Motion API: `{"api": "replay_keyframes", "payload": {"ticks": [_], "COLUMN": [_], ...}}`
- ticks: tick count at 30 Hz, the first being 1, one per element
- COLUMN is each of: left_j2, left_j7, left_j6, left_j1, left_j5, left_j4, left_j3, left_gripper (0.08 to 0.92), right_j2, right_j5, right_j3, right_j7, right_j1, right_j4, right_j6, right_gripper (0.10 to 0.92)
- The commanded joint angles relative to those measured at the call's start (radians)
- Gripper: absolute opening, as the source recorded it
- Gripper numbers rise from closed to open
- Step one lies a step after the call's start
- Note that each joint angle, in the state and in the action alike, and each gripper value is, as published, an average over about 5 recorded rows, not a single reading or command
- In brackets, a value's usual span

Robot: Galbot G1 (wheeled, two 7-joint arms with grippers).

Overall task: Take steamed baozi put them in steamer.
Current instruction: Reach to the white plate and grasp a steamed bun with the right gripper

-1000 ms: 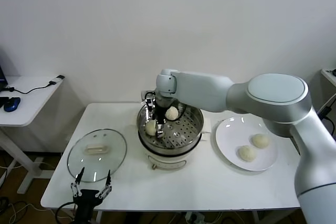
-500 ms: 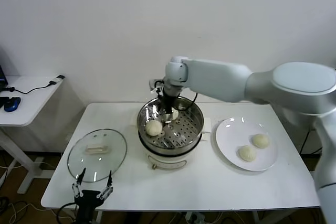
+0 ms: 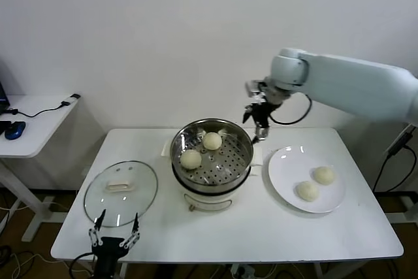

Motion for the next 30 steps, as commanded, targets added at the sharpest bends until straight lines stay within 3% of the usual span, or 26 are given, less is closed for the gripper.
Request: {"api": "replay_keyframes", "payload": {"ticks": [1, 6, 13, 30], "left_j2": [-0.003, -0.002, -0.008, -0.011], "left_j7": [0.001, 0.002, -0.001, -0.003], "left_j6": [0.001, 0.005, 0.015, 0.014], "left_j1": [0.004, 0.01, 0.006, 0.003], "left_j5": [0.003, 0.004, 0.01, 0.021], "left_j4": [-0.001, -0.009, -0.012, 0.004], "left_j3": [-0.005, -0.017, -0.019, -0.021], "left_gripper": [0.823, 0.823, 0.823, 0.823], "right_j2": [-0.335, -0.385, -0.338, -0.149], "right_j5": [-0.221, -0.375, -0.485, -0.537], "right_j3": [0.154, 0.361, 0.528, 0.597], "right_j7": [-0.016, -0.031, -0.037, 0.006], "right_j1": [-0.216, -0.467, -0.684, -0.774], "right_j4": [0.108, 0.037, -0.077, -0.225], "right_j6": [0.026, 0.062, 0.089, 0.101], "right_gripper": [0.823, 0.823, 0.823, 0.823]}}
